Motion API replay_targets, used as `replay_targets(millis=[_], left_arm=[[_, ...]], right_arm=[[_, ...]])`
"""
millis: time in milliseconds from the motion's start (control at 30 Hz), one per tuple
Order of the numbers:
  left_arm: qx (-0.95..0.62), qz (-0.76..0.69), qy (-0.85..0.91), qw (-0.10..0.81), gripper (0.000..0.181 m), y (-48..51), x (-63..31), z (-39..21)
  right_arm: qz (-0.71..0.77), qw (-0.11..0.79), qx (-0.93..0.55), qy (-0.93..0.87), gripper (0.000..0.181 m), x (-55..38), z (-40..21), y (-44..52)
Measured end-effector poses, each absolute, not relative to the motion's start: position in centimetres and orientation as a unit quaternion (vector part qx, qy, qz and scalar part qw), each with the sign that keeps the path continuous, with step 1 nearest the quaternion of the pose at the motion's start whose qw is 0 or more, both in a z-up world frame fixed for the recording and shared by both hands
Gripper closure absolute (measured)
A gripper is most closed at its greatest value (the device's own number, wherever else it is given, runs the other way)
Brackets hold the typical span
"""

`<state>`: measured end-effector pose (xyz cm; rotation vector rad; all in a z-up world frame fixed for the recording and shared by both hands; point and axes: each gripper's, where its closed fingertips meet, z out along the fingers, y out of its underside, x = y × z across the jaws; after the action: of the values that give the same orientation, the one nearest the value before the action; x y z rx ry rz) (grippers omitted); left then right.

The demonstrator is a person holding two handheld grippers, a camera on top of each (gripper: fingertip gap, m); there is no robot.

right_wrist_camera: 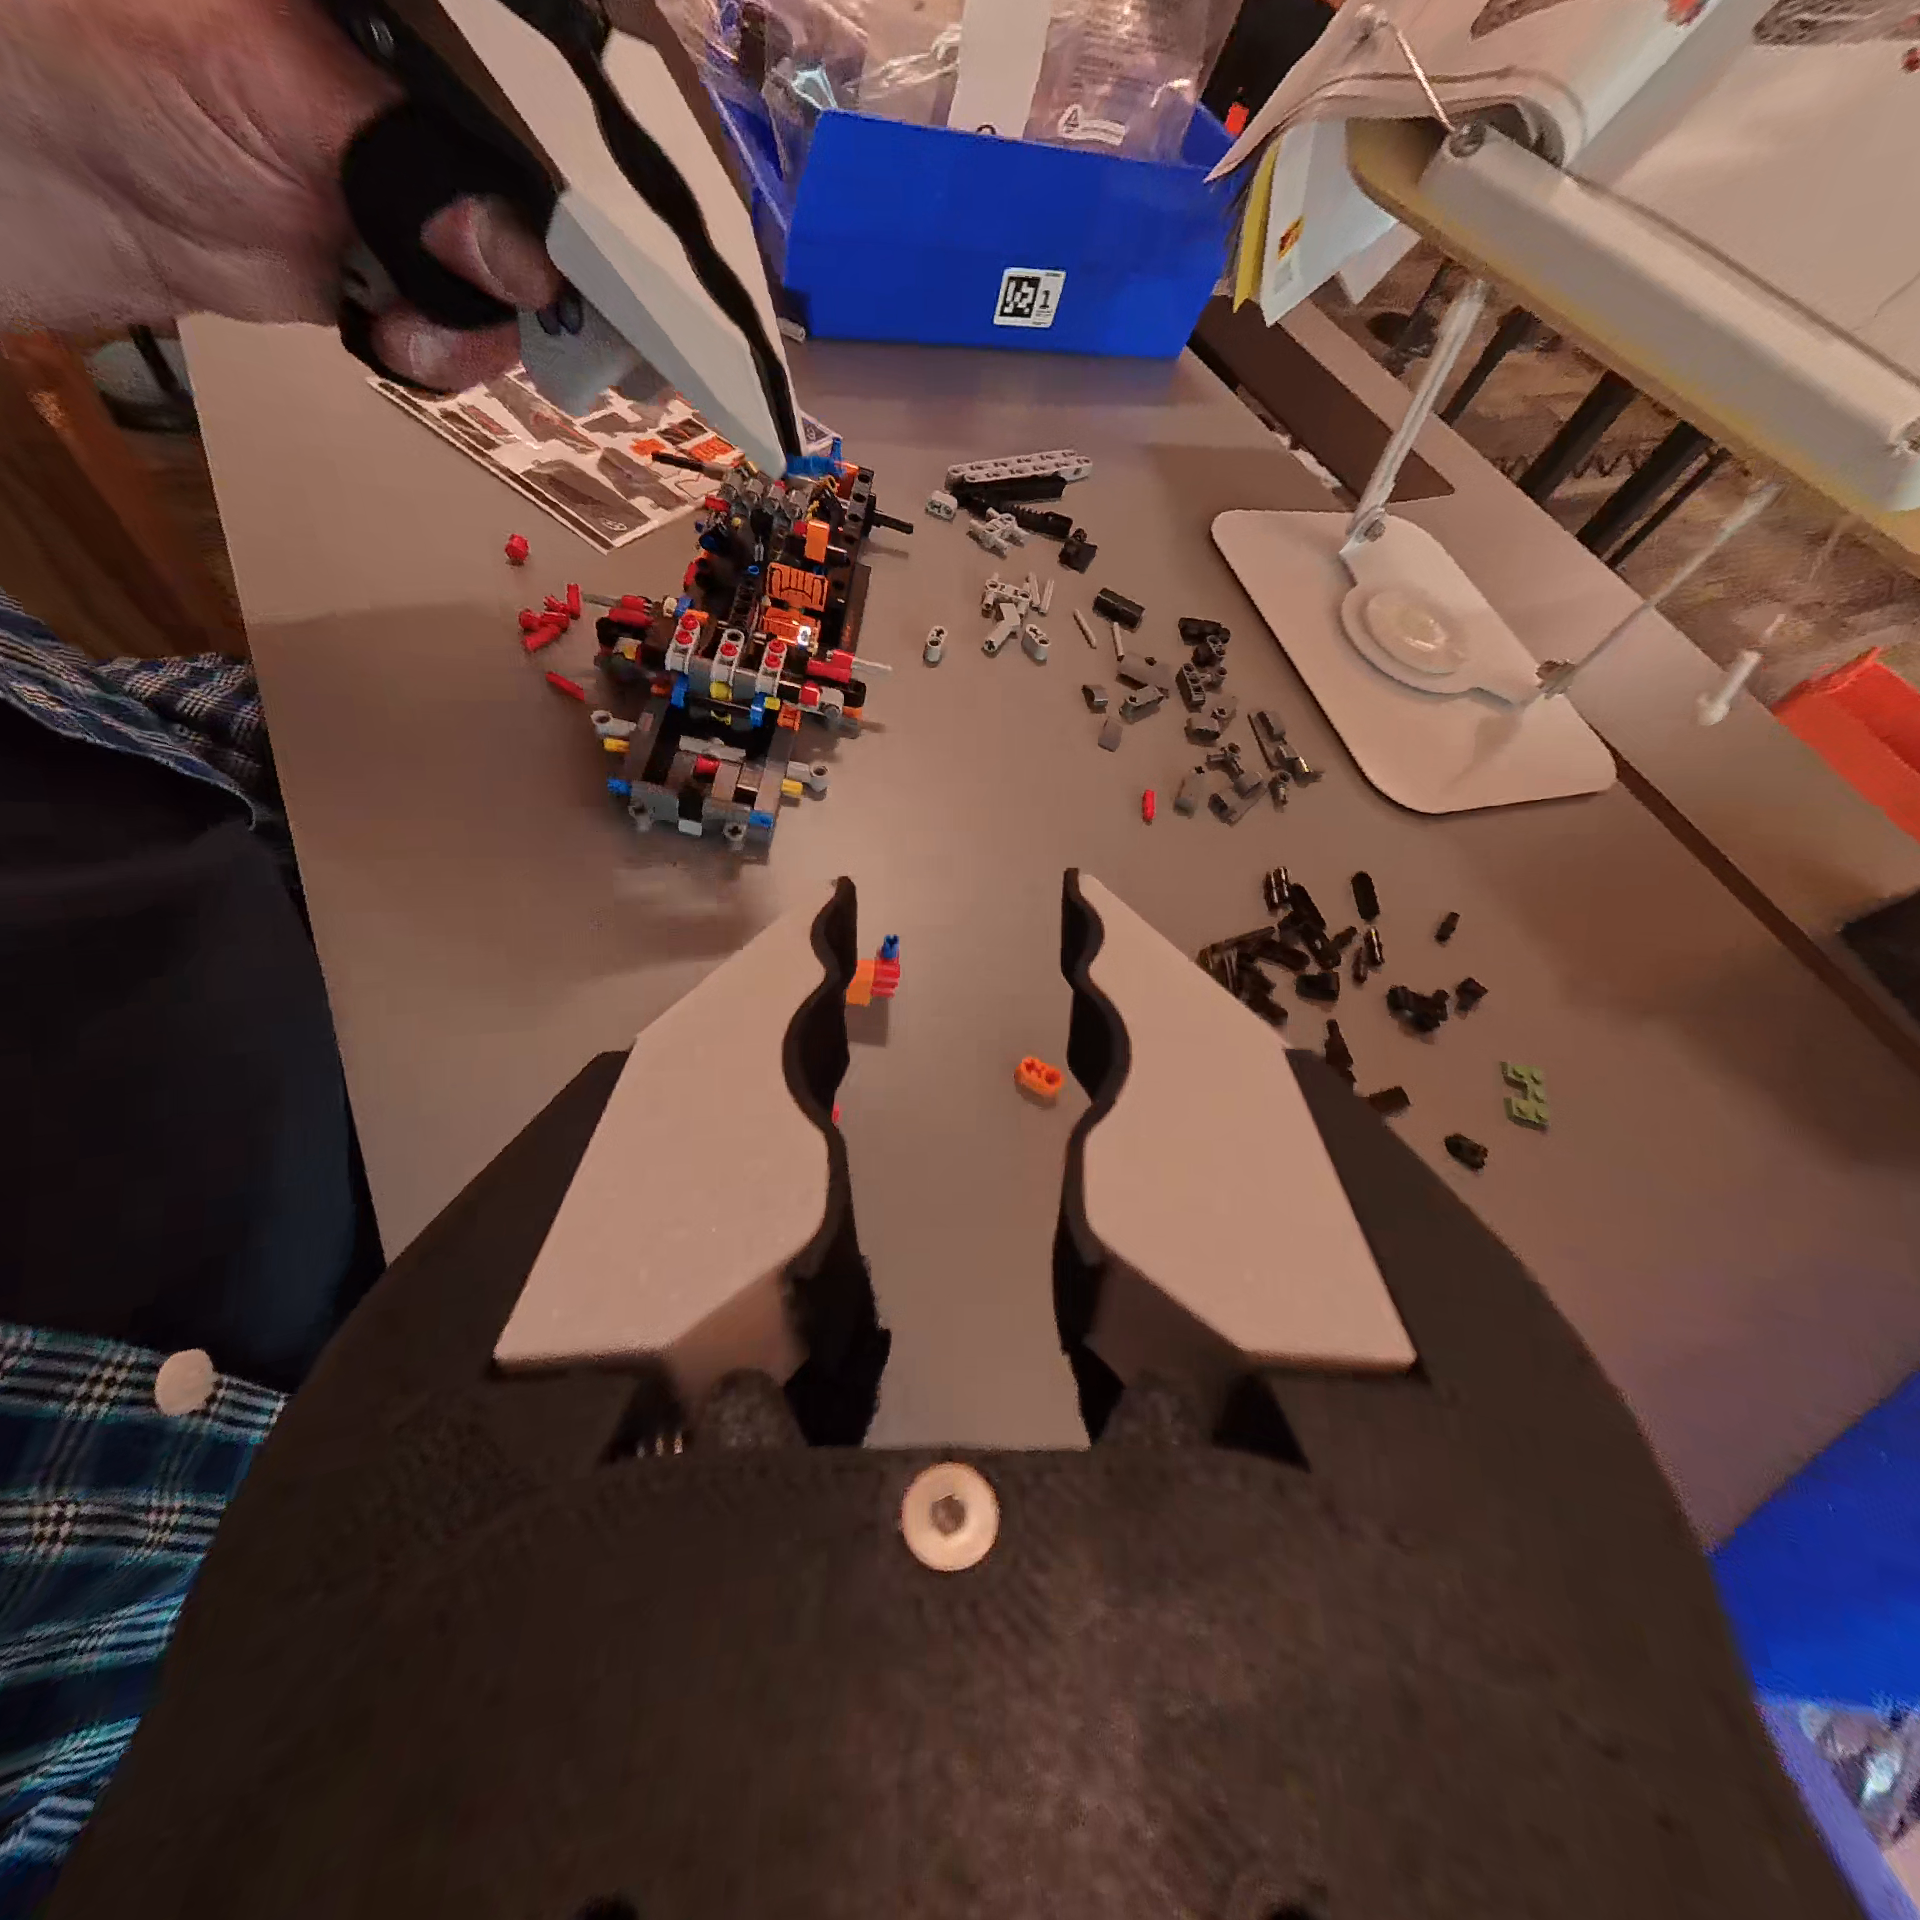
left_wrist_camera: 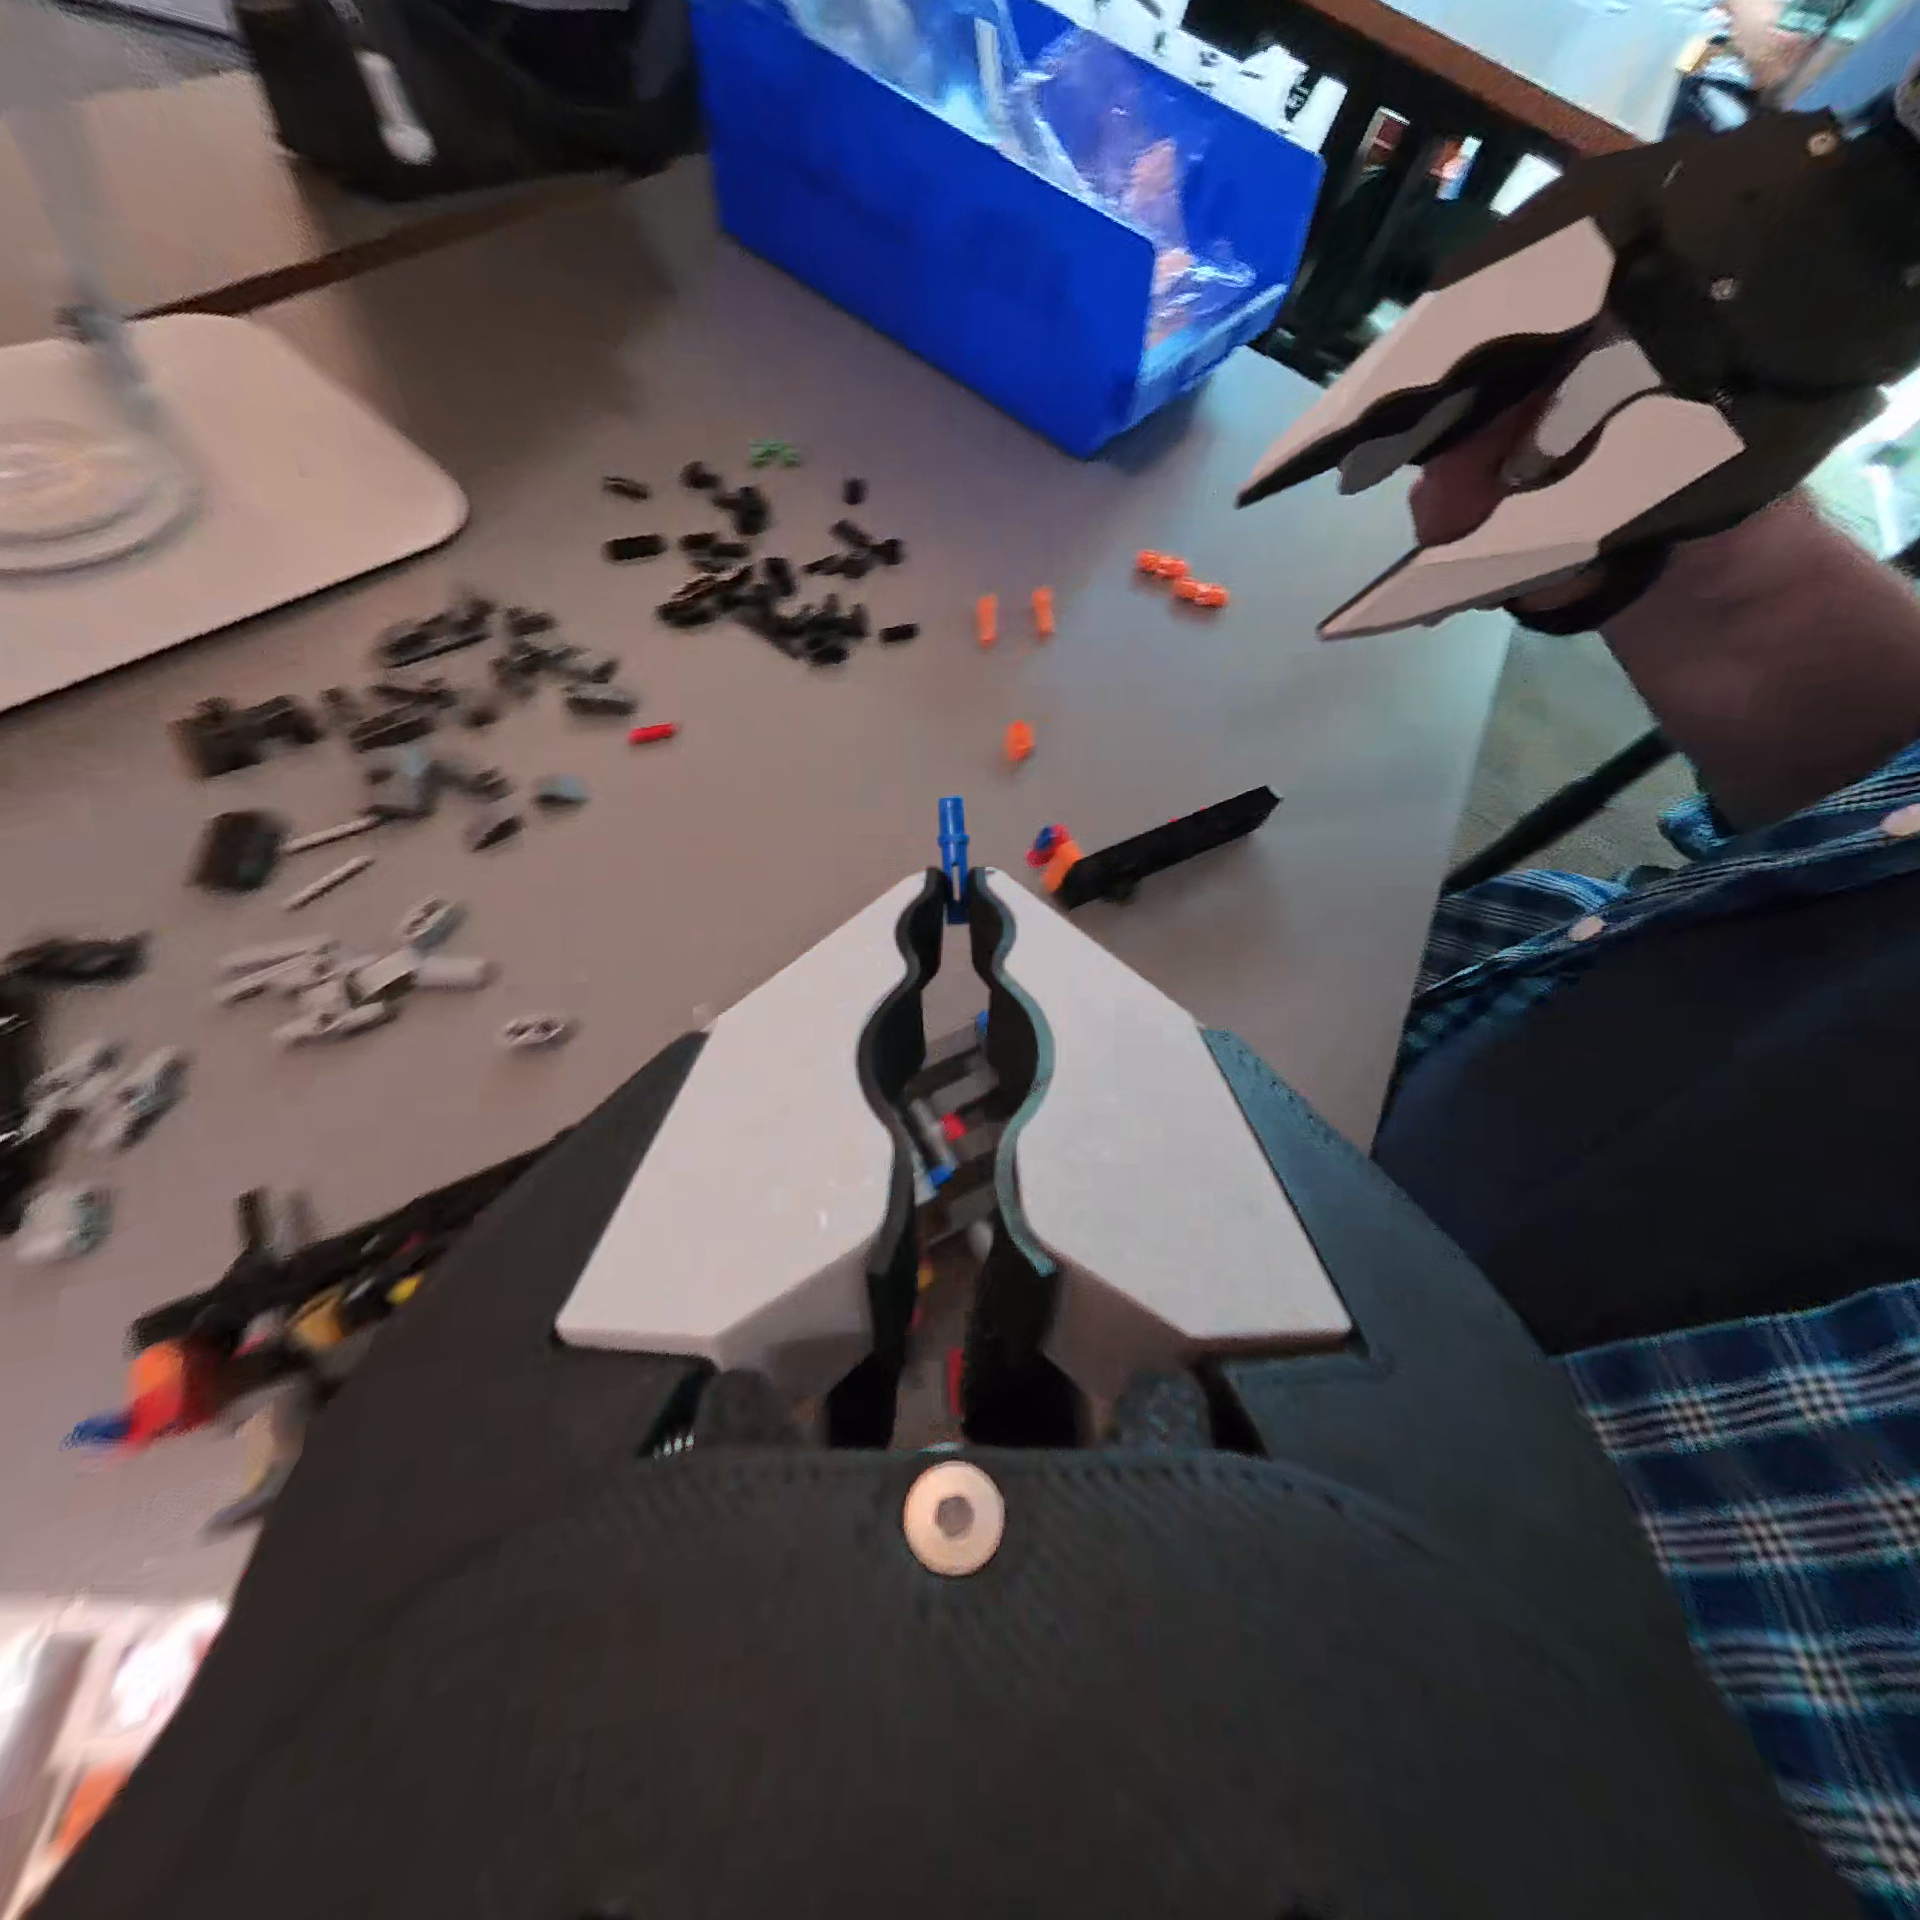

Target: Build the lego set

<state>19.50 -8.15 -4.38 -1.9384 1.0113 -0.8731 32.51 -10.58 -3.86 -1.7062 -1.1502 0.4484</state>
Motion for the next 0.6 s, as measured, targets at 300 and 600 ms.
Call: replay_targets(millis=[300,600], left_arm=[[-0.742,-0.393,0.427,0.335,0.178,-10.1,26.8,-5.6],[-0.751,-0.397,0.432,0.303,0.177,-11.9,28.9,-7.3]], right_arm=[[0.188,0.508,-0.724,-0.428,0.142,37.1,-4.9,-12.2],[0.193,0.494,-0.744,-0.407,0.139,40.3,-7.0,-13.4]])
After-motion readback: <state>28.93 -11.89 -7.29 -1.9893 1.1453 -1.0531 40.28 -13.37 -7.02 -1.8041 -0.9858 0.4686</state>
